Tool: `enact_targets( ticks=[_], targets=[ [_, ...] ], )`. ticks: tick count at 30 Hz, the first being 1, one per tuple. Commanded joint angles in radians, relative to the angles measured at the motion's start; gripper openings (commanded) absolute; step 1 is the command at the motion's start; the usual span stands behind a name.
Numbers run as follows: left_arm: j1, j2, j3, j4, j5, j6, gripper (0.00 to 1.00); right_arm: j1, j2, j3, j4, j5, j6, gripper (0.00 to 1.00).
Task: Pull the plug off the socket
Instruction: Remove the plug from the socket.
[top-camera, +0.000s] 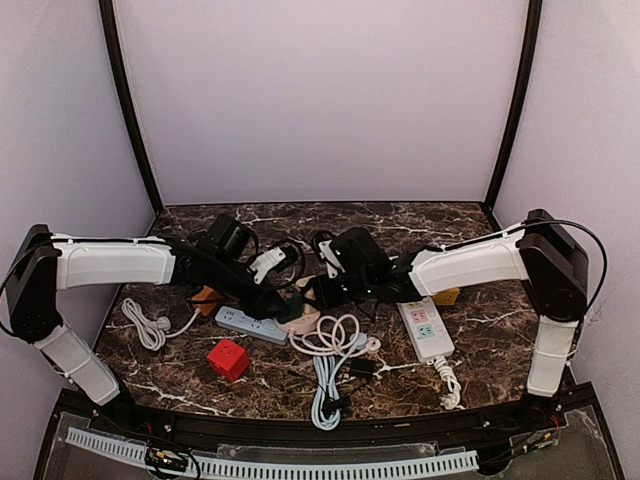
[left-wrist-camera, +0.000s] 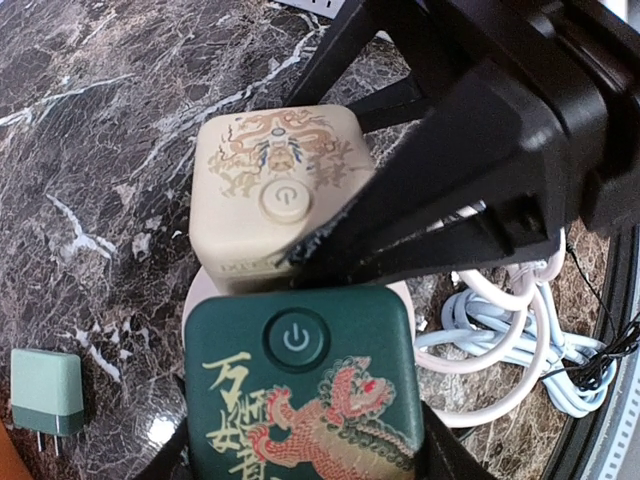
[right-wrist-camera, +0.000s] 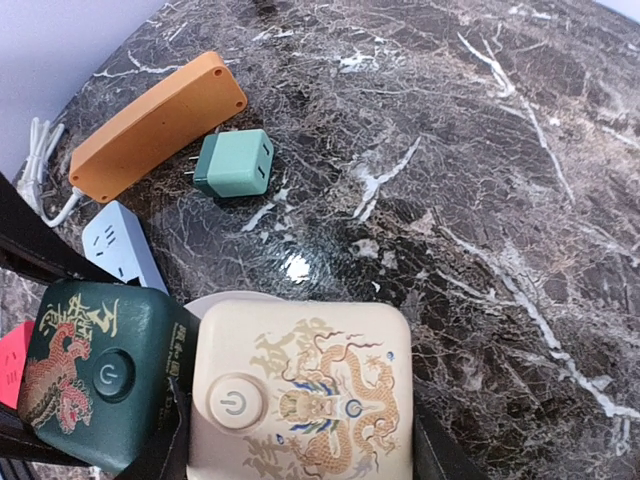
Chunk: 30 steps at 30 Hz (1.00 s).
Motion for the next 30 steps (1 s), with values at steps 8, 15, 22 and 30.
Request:
enact_targets(
  ticks=[8,15,22,30],
  targets=[
    [0.072,0.03,0.019,-0.074,0.162,-0.038,0.0,0.125,-0.049,-0.017,0.065,0.348,-0.223,0.0],
    [0.073,0.033,0.016,-0.087,0.129,-0.014,0.01,0.063,-0.075,-0.027,0.051,0.246,-0.064,0.0],
    [0.019,0.057,0.023,-0.124,0.036,0.032,0.01,-0.067,-0.103,-0.058,0.055,0.002,0.162,0.0],
    [0.021,0.065,0.035,-0.139,0.02,0.016,0.0,0.02,-0.119,-0.059,0.075,0.145,0.017,0.0]
  ],
)
